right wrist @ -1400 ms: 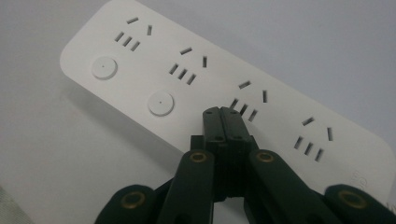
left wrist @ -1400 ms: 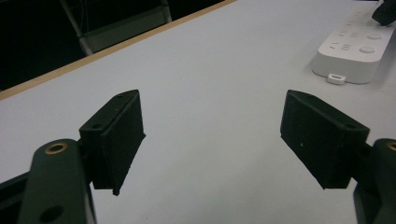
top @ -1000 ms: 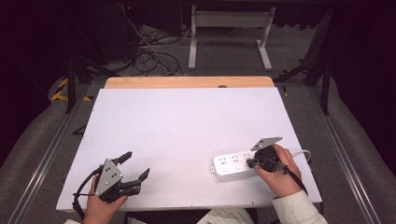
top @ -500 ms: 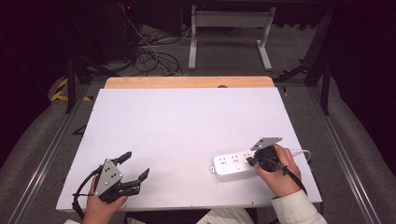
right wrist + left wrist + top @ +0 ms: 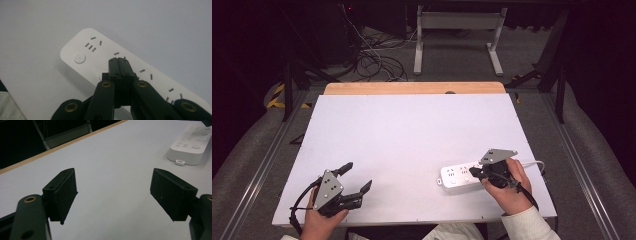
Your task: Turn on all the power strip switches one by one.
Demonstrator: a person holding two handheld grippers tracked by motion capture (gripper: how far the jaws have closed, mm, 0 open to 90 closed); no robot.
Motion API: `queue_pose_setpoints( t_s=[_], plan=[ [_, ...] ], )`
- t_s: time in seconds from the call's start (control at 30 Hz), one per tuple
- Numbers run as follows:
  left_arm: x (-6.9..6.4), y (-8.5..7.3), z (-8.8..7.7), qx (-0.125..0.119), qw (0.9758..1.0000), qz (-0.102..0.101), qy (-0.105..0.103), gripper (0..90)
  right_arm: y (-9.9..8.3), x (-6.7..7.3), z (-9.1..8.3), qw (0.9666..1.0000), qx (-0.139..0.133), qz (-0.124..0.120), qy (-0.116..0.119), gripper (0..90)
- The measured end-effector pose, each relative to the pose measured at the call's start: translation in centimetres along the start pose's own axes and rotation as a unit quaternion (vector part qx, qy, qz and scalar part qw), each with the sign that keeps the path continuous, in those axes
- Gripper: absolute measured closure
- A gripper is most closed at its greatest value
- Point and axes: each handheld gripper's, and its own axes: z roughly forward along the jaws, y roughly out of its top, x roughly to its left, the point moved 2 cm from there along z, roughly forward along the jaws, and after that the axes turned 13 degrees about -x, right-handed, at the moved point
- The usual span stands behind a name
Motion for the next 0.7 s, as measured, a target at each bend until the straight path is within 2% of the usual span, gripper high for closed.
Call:
queue_pose_setpoints(
  t_s=[0.2, 0.47, 0.7],
  plan=[
    [-0.1, 0.0, 0.0, 0.000, 1.0000, 0.002, 0.000, 22.1, 0.4, 1.0, 1.2, 0.9998, 0.007, -0.016, 0.013, 90.0],
    [-0.1, 0.0, 0.0, 0.000, 1.0000, 0.001, 0.000, 22.1, 0.4, 0.9, 1.2, 0.9998, 0.009, -0.006, 0.019, 90.0],
    [-0.1, 0.0, 0.0, 0.000, 1.0000, 0.001, 0.000, 22.1, -0.3, 0.8, 2.2, 0.9990, 0.040, -0.001, 0.020, 90.0]
  ],
)
